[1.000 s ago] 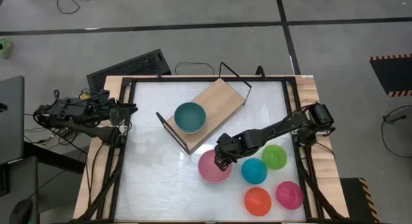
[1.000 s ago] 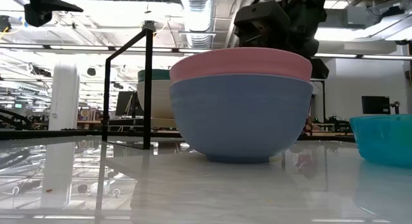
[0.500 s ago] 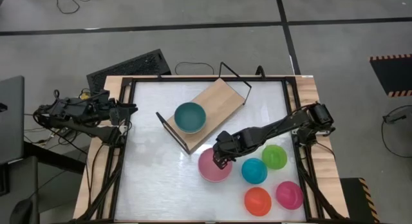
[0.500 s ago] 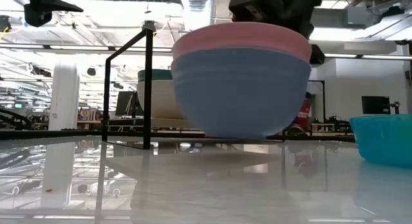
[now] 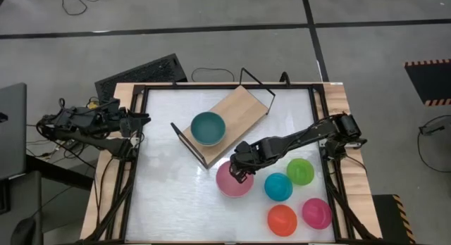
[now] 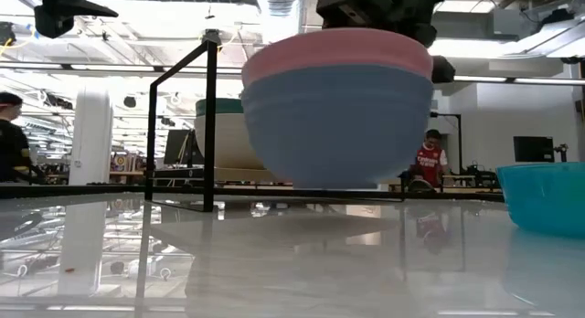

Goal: Place and stack bowls onto a shelf
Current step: Stack the pink bowl on top of the dark green bowl on the shelf

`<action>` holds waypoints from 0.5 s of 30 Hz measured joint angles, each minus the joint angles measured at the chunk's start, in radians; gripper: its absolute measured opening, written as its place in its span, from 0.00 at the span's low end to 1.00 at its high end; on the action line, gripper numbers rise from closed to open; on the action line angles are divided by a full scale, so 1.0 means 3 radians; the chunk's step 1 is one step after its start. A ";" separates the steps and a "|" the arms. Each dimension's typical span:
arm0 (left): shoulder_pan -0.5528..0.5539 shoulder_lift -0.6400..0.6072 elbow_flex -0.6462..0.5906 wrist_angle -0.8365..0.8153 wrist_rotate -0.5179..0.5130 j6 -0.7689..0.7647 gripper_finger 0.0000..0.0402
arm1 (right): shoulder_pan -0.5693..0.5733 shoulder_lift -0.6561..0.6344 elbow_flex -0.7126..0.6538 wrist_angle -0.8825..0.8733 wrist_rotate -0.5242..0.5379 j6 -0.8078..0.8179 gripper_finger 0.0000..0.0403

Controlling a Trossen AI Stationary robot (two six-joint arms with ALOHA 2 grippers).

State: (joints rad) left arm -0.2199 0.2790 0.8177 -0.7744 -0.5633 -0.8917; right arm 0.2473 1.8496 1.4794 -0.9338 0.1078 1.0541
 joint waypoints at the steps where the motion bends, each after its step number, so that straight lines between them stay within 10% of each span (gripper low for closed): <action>1: 0.0000 0.0000 0.0000 -0.0006 -0.0001 0.0001 0.61 | 0.0003 0.0038 0.0004 0.0046 -0.0012 0.0008 0.15; 15: 0.0001 0.0000 0.0000 -0.0033 0.0000 0.0027 0.61 | 0.0004 0.0211 0.0003 0.0168 -0.0215 0.0089 0.33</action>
State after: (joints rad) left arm -0.2195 0.2790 0.8177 -0.7841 -0.5632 -0.8835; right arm 0.2485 1.9130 1.4803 -0.8834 0.0433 1.0809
